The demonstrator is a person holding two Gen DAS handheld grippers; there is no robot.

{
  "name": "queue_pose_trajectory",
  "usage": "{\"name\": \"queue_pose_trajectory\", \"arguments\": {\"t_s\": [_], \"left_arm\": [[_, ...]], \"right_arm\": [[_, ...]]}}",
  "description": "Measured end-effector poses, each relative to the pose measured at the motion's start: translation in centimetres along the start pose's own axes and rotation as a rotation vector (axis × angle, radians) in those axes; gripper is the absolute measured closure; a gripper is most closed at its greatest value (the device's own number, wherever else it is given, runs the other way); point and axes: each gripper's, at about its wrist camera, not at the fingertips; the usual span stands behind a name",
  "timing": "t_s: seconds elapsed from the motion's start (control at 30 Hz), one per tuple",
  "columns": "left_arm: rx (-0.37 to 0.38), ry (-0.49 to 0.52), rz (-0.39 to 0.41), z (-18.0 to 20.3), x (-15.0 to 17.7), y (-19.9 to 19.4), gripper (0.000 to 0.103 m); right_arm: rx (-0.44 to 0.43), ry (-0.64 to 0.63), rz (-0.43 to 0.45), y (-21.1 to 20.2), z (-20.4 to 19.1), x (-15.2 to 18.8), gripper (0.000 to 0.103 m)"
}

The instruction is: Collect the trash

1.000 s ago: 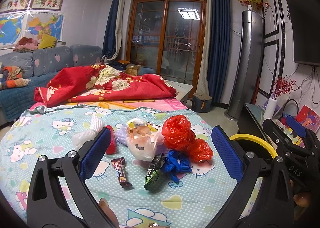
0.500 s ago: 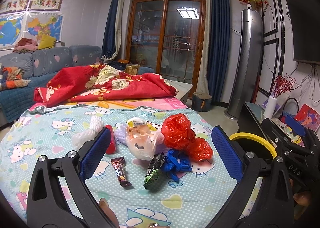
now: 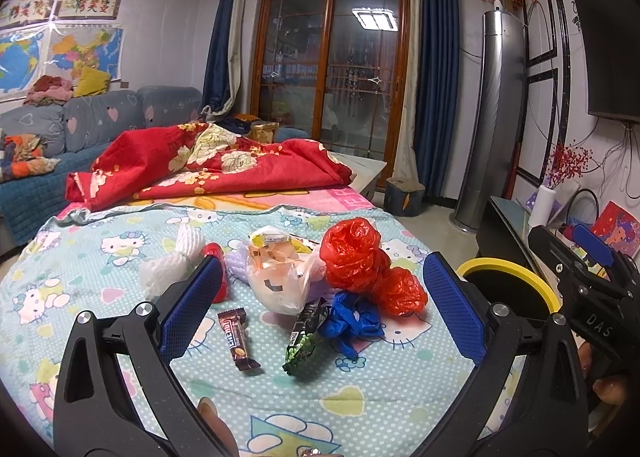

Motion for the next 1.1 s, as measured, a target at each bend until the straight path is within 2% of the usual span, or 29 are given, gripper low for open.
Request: {"name": "queue_pose_trajectory", "arguments": {"t_s": [0.33,0.57,0.87,1.1], "left_arm": [[0.024,-0.002,-0.078,0.3,0.6,1.9,0.011],[0.005,-0.019,-0.137,-0.6,0.5,4.4,0.011],[-0.050,-0.059,-0.164,-2.8,-0.1,6.9,0.011],[-0.091,-0.124,-0.166,-6.0,-1.0,7.7,0.011]], "right_arm": [[-0.001,0.036,-0.051,1.0,1.6,0.2,0.006],[-0.028,0.022,-0.116,2.4,2.0,0.8,0.006],[-0.147,-0.035,-0.185,5.1,0.0,1.4,0.006],[-0.256,-0.075,-0.238,7.6,-2.8,2.1,0.006]]}}
Point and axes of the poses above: each gripper's, at about its wrist camera, not at the fingertips, and y roughly the way its jaws point, z to its right, x to its underside, and after that the axes turned 13 degrees about z, right-handed
